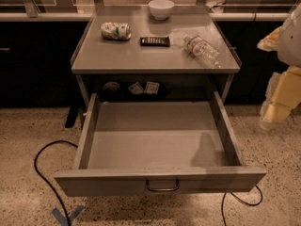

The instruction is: Place water bottle into top drawer

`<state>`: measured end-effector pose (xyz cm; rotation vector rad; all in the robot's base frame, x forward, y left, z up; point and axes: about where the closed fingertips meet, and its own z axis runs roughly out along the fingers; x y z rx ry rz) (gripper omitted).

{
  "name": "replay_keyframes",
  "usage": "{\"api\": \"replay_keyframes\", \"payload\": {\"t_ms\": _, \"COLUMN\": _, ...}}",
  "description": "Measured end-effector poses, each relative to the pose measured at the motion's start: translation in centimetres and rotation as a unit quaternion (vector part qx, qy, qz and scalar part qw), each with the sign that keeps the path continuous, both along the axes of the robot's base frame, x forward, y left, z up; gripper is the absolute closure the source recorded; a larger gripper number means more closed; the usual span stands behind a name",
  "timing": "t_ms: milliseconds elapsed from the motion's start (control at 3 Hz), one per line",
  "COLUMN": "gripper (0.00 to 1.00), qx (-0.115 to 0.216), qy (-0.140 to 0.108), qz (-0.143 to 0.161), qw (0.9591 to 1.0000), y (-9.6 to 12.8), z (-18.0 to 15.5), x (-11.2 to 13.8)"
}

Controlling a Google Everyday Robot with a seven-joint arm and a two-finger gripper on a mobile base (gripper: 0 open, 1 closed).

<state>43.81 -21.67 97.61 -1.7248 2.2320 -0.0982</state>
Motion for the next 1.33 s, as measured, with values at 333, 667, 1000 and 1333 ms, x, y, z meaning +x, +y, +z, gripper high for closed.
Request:
{"api": "replay_keyframes", "payload": {"t_ms": 333, "gripper": 0.00, "qx": 0.000, "qy": 0.000, "qz": 0.000, "qw": 1.0000, "y": 0.0, "z": 0.0, "x": 0.0}}
{"api": "replay_keyframes", "payload": {"t_ms": 667, "gripper": 0.00, "qx": -0.024, "qy": -0.013, "qz": 0.016, "qw": 0.9995, "y": 0.2, "z": 0.7, "x": 2.5}}
{"api": "replay_keyframes", "payload": {"t_ms": 1000, "gripper": 0.00, "qx": -0.031, "qy": -0.048, "qz": 0.020, "qw": 0.9982, "y": 0.6, "z": 2.1, "x": 7.4}}
{"api": "replay_keyframes", "payload": {"t_ms": 1333, "gripper": 0.00, "qx": -0.009, "qy": -0.082, "qz": -0.003, "qw": 0.9966, "y": 1.1, "z": 2.8, "x": 11.9}}
